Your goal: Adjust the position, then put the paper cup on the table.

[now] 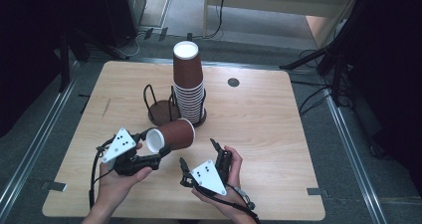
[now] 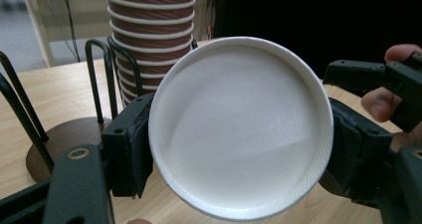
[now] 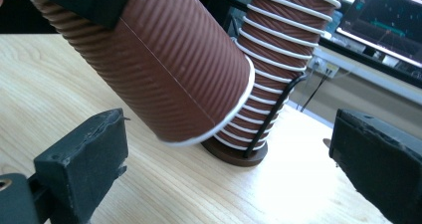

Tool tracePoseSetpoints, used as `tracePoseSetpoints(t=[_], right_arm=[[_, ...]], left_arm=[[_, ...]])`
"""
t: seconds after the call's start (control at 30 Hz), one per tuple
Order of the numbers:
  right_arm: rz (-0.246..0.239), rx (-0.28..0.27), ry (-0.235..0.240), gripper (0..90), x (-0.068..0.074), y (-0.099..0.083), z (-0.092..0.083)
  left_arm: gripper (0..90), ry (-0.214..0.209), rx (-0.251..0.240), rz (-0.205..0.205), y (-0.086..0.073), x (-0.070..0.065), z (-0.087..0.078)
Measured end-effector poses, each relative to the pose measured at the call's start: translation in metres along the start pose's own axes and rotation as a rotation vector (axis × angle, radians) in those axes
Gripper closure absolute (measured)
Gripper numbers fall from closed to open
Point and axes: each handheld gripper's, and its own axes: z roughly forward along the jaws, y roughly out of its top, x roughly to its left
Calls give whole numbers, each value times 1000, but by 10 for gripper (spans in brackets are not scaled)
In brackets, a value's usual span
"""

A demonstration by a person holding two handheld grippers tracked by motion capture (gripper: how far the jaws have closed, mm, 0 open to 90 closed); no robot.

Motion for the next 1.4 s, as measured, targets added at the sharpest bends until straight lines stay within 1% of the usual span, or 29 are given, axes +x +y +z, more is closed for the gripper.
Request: tracePoseSetpoints(t=[0.03, 0.07, 0.1, 0.13, 0.2, 0.23, 0.27, 0.3, 0.4, 0.43, 0.47, 0.53, 0.57, 0.6, 0.63, 0.67, 0.77, 0.87, 0.9, 0.93, 1.03, 1.1, 1.13, 1.23, 1.27, 1.3, 1.33, 1.37, 1.4], right_arm=[[28, 4, 2, 19, -2, 1, 0], [28, 4, 2, 18, -2, 1, 0], [54, 6, -3, 18, -5, 1, 0], [54, 6, -3, 18, -5, 1, 0], [74, 10, -6, 19, -7, 1, 0], [89, 15, -13, 19, -8, 2, 0], [89, 15, -13, 19, -8, 2, 0], [105, 16, -14, 20, -10, 2, 0], [122, 17, -19, 26, -11, 3, -1], [148, 26, -21, 26, -12, 3, -1], [148, 26, -21, 26, -12, 3, -1], [170, 40, -17, 25, -14, 4, -2], [197, 47, -13, 11, -16, 5, -2], [197, 47, -13, 11, -16, 5, -2], [252, 56, 1, 0, -18, 6, -3], [252, 56, 1, 0, -18, 6, -3], [319, 63, -2, 0, -21, 7, -3], [360, 65, -4, 0, -24, 9, -5], [400, 66, -9, 0, -26, 11, -6], [416, 65, -10, 0, -27, 12, -6], [495, 67, -11, 0, -31, 15, -7], [536, 66, -9, 0, -34, 16, -8], [536, 66, -9, 0, -34, 16, -8], [597, 67, -5, 0, -37, 18, -9], [653, 66, -5, 0, -40, 19, -10], [653, 66, -5, 0, -40, 19, -10], [716, 71, -7, 0, -44, 20, -11], [716, 71, -7, 0, -44, 20, -11], [766, 67, -5, 0, -47, 20, -12]], left_arm=[[251, 1, -7, 1, 0, 0, 0], [251, 0, -20, -2, -1, 1, 0], [251, 2, -41, -6, -2, 2, 0], [252, 2, -41, -6, -2, 2, 0], [252, 1, -61, -11, -2, 3, 0], [251, 4, -86, -9, -4, 4, 0], [251, 4, -86, -9, -4, 4, 0], [251, 5, -111, -16, -5, 4, 0], [252, 2, -121, -22, -6, 4, 1], [251, 2, -124, -17, -6, 4, 1], [251, 2, -124, -17, -6, 4, 1], [251, 2, -124, -15, -7, 3, 2], [251, 0, -123, -15, -7, 3, 2], [251, -2, -124, -18, -7, 3, 2], [251, -6, -125, -22, -8, 2, 3], [251, -6, -125, -22, -8, 2, 3], [251, -8, -127, -22, -8, 2, 3], [251, -10, -133, -29, -9, 2, 4], [251, -11, -135, -30, -9, 2, 5], [251, -10, -138, -27, -9, 1, 6], [251, -11, -144, -30, -9, 1, 7], [251, -15, -148, -30, -9, 0, 8], [251, -15, -148, -30, -9, 0, 8], [252, -15, -156, -34, -9, 0, 10], [252, -18, -157, -33, -9, 0, 10], [252, -18, -157, -33, -9, 0, 10], [251, -19, -158, -34, -9, 0, 11], [251, -20, -160, -37, -9, 0, 11], [251, -21, -166, -41, -8, -1, 12]])
